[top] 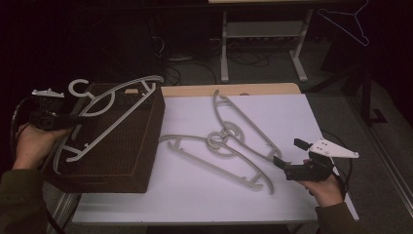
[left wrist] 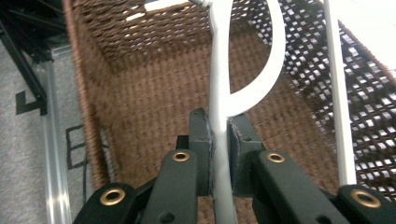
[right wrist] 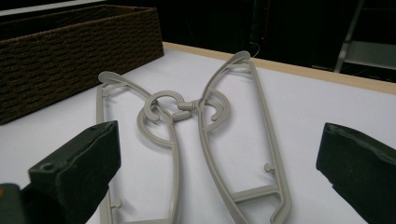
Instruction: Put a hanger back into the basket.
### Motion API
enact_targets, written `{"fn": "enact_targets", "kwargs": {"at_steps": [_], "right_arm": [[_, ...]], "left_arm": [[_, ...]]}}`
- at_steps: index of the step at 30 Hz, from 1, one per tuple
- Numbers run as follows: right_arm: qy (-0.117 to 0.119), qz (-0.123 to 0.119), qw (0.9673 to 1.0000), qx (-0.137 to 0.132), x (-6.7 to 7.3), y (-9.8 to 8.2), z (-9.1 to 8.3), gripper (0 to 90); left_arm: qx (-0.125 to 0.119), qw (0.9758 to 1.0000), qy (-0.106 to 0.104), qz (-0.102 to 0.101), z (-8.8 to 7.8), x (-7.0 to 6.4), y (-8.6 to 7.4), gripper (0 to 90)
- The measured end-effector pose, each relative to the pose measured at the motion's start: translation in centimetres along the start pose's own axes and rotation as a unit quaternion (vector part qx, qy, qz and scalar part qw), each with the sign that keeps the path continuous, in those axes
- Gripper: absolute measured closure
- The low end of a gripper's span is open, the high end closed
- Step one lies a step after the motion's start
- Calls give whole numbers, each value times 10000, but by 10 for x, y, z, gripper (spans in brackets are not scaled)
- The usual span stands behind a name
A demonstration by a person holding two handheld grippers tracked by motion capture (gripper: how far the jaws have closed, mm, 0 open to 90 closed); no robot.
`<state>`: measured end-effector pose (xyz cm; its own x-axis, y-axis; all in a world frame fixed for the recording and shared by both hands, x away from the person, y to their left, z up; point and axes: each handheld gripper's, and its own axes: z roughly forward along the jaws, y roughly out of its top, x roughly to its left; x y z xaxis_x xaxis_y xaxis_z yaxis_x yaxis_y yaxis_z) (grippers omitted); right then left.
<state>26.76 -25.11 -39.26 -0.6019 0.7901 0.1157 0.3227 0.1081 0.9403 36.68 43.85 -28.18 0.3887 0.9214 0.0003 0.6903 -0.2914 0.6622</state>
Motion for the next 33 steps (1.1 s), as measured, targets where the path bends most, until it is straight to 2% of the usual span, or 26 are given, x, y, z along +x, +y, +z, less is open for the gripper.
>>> {"fn": "enact_targets", "kwargs": {"at_steps": [6,15,33], "right_arm": [[-8,13,10000,9,0,0,0,0],[-17,6,10000,2,0,0,0,0],[-20,10,10000,15,0,0,0,0]], "left_arm": [[130,9998,174,8,2,11,-7,819],[209,9994,262,31,9,21,-13,819],[526,9976,307,324,41,16,-12,815]]}}
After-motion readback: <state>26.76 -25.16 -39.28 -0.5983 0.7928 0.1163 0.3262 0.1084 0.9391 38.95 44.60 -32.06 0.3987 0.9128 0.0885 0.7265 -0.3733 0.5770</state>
